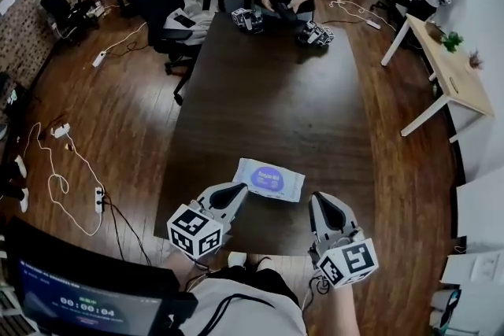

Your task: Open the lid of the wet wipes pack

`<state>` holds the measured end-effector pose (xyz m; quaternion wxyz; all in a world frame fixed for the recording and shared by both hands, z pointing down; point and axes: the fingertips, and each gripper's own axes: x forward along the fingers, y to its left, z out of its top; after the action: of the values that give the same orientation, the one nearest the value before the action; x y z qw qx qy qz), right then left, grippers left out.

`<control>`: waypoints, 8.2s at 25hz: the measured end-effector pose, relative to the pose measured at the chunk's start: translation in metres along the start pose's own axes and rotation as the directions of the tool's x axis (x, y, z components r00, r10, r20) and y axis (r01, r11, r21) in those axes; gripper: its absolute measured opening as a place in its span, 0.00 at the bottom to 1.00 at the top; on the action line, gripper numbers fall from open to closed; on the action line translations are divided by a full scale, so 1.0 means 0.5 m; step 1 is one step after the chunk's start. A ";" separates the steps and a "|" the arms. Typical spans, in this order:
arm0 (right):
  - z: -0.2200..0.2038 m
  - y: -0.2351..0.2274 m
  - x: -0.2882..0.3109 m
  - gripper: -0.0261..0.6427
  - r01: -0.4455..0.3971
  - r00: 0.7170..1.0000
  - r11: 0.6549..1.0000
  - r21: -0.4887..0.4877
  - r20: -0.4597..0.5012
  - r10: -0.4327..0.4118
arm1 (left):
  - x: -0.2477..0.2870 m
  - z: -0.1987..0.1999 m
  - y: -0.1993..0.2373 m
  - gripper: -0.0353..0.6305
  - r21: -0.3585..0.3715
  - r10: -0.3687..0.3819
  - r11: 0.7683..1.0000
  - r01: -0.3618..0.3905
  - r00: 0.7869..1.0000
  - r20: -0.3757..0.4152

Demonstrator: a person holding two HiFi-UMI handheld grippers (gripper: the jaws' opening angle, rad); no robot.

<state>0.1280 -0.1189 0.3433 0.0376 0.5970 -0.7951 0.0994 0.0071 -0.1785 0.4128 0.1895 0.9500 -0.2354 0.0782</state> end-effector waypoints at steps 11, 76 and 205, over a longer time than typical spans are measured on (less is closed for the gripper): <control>-0.094 -0.046 0.136 0.03 -0.158 0.981 0.987 0.001 -0.116 0.157 | 0.086 -0.125 0.101 0.05 -0.003 0.122 0.992 -0.125 0.976 -0.180; -0.531 -0.034 0.336 0.53 -0.643 0.387 0.755 -0.133 -0.906 0.170 | 0.202 -0.362 0.188 0.16 0.406 0.296 0.905 -0.124 0.870 -0.394; -0.054 0.207 -0.531 0.05 -0.025 0.985 0.998 0.058 0.173 0.014 | -0.293 -0.064 -0.407 0.06 0.232 0.154 0.953 -0.197 0.969 0.192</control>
<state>0.1030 0.1645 0.3107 -0.0504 0.5964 -0.7979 0.0716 -0.0263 0.0617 0.3416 0.0400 0.9447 -0.3229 0.0417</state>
